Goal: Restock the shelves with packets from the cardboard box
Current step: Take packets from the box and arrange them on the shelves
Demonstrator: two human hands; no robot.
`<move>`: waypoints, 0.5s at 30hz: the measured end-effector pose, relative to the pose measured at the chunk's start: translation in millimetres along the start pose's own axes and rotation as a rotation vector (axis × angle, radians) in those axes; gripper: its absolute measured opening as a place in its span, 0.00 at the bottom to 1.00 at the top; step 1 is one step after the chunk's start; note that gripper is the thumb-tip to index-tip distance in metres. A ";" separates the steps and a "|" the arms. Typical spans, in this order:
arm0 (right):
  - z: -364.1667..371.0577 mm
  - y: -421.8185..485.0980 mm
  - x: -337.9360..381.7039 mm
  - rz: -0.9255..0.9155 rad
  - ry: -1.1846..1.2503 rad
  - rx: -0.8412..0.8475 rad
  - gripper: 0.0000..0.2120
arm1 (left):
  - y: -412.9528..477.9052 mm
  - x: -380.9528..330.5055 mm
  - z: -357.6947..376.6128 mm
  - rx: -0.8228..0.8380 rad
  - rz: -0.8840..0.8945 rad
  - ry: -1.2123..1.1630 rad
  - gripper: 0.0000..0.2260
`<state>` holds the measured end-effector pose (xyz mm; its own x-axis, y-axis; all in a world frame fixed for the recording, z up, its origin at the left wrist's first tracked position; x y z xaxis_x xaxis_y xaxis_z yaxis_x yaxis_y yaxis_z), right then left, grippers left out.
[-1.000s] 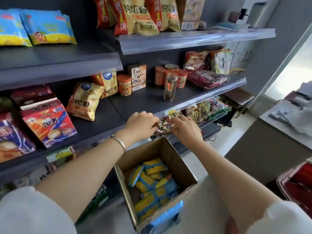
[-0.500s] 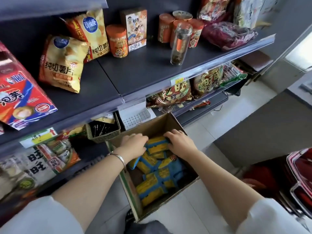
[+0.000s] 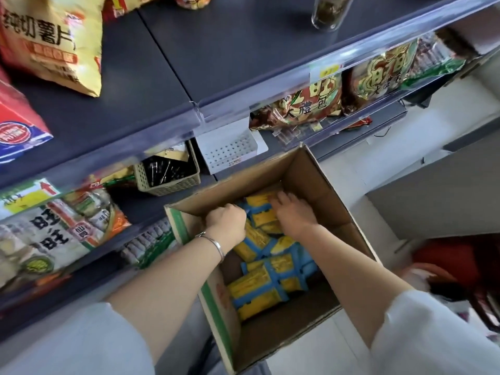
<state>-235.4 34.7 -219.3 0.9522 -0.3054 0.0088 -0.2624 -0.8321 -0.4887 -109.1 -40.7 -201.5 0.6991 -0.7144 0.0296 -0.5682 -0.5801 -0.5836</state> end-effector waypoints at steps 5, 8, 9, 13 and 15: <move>23.4 15.4 4.9 -0.006 -0.030 -0.016 0.29 | 9.1 -1.6 13.7 0.020 0.000 -0.003 0.17; 28.2 21.6 7.4 0.010 -0.024 -0.070 0.27 | 15.1 -1.1 23.3 0.043 -0.013 0.027 0.24; 28.6 23.2 8.1 0.013 -0.017 -0.087 0.26 | 17.8 -0.9 25.4 0.048 -0.018 0.039 0.26; 30.7 25.7 9.6 0.016 -0.002 -0.089 0.25 | 22.9 -0.9 27.9 0.062 -0.049 0.016 0.23; 28.0 22.7 10.4 0.015 0.023 -0.062 0.25 | 20.4 1.9 25.3 0.056 -0.070 -0.024 0.20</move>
<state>-227.1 25.6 -254.7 0.9446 -0.3276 0.0222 -0.2860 -0.8542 -0.4342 -108.4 -43.9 -233.9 0.7471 -0.6626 0.0527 -0.4926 -0.6052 -0.6253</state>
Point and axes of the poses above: each hand's wrist, its own y-axis towards the middle knuckle, its own z-axis out of the palm, x = y × z, the point moved 3 cm from there along y, towards the middle knuckle, and after that the axes turned 4 degrees about -x, right-handed, at the moved point
